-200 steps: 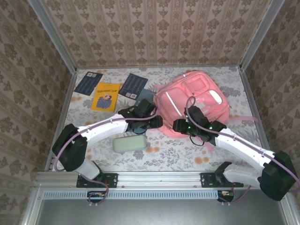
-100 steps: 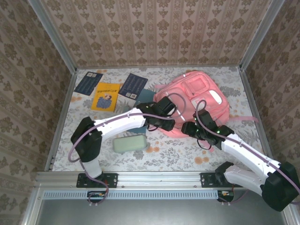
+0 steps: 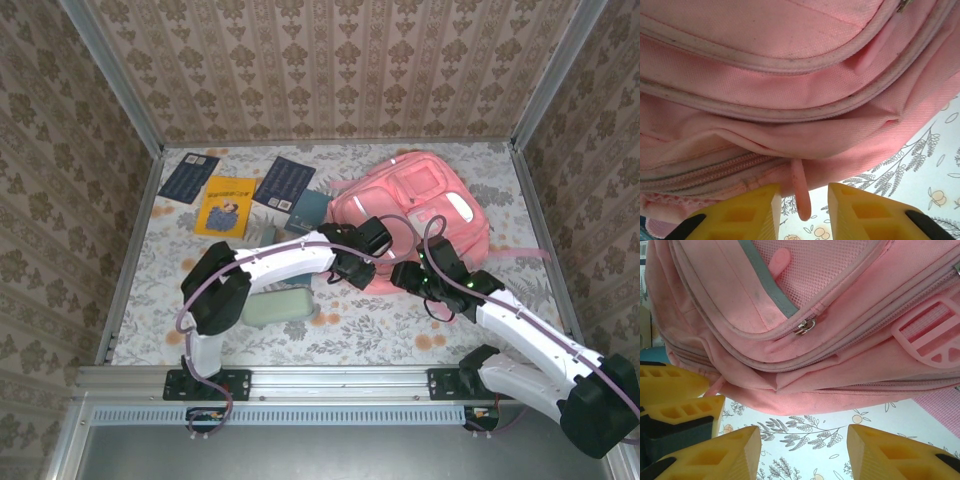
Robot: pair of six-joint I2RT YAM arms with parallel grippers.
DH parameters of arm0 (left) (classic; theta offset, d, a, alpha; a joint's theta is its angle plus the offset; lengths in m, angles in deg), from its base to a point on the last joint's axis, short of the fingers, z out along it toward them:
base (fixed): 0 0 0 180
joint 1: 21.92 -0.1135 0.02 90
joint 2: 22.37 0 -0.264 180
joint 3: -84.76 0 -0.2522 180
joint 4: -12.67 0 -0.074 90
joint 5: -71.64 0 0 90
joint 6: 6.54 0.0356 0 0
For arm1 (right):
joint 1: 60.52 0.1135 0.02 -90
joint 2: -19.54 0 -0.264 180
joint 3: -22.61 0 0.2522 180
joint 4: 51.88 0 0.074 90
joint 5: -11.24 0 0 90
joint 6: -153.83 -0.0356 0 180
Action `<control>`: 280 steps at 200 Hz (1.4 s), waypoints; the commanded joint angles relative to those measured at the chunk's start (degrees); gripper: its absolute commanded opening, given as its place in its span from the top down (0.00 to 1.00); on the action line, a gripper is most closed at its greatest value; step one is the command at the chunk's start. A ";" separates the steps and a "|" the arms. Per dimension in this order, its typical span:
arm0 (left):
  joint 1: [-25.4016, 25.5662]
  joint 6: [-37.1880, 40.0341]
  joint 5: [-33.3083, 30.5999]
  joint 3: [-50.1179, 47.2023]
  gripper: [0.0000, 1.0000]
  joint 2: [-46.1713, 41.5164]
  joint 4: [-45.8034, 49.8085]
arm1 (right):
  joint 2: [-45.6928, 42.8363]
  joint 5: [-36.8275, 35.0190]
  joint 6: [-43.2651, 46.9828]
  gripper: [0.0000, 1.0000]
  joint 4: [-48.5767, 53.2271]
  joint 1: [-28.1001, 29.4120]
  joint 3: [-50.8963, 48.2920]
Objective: Pack the student bag
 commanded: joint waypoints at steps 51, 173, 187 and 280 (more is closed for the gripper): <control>1.13 1.35 -5.01 2.97 1.00 3.17 2.17 | -0.84 2.21 -2.86 0.50 -0.01 -0.28 -1.07; 1.12 -2.71 0.24 -7.73 1.00 -12.86 -5.76 | 6.23 7.38 -24.73 0.51 -18.19 0.95 -4.17; 1.13 -2.79 0.45 -8.13 1.00 -13.05 -5.88 | 8.03 7.62 -25.86 0.54 -20.14 0.95 -3.68; 1.65 -3.76 -0.65 -9.71 1.00 -12.57 -7.46 | 12.86 4.46 -33.44 0.77 -24.42 -0.69 -4.56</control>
